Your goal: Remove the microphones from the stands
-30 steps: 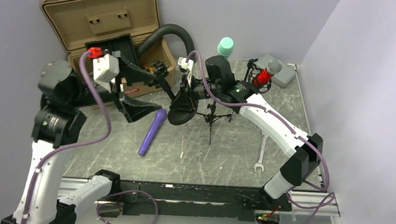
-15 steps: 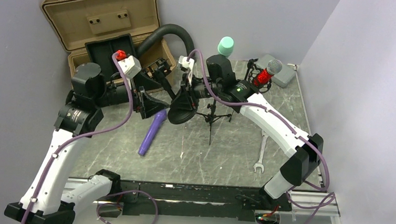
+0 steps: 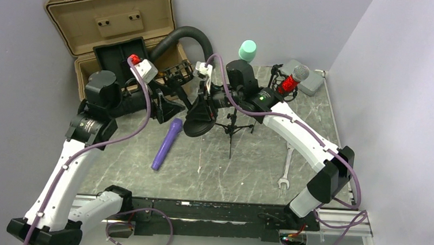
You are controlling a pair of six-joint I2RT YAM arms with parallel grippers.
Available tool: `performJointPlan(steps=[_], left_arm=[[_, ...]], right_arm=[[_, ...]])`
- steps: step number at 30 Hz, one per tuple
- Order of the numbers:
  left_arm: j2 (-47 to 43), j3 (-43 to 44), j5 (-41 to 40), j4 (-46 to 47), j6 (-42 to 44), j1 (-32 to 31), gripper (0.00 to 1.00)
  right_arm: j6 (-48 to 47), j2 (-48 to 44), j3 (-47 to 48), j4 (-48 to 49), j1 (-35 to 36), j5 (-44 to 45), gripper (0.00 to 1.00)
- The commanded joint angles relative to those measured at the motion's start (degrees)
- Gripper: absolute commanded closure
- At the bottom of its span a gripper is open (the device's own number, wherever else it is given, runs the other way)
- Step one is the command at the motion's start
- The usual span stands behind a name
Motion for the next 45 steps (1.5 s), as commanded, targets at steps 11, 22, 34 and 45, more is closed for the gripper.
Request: performJointPlan(steps=[11, 22, 34, 45], left_arm=[[5.05, -6.35, 4.49, 23.71, -13.96, -0.47, 0.38], [6.58, -7.36, 7.56, 29.16, -15.13, -1.72, 0.77], [5.60, -8.61, 4.82, 28.91, -13.13, -1.72, 1.00], [6.61, -8.06, -0.59, 29.13, -9.36, -0.68, 1.00]], right_arm=[[-0.28, -3.38, 0.71, 5.80, 0.09, -3.49, 1.00], [-0.07, -2.40, 0.62, 5.99, 0.06, -3.45, 1.00], [-0.57, -4.14, -0.50, 5.48, 0.07, -0.94, 0.67], [-2.22, -7.19, -2.95, 4.73, 0.09, 1.53, 0.30]])
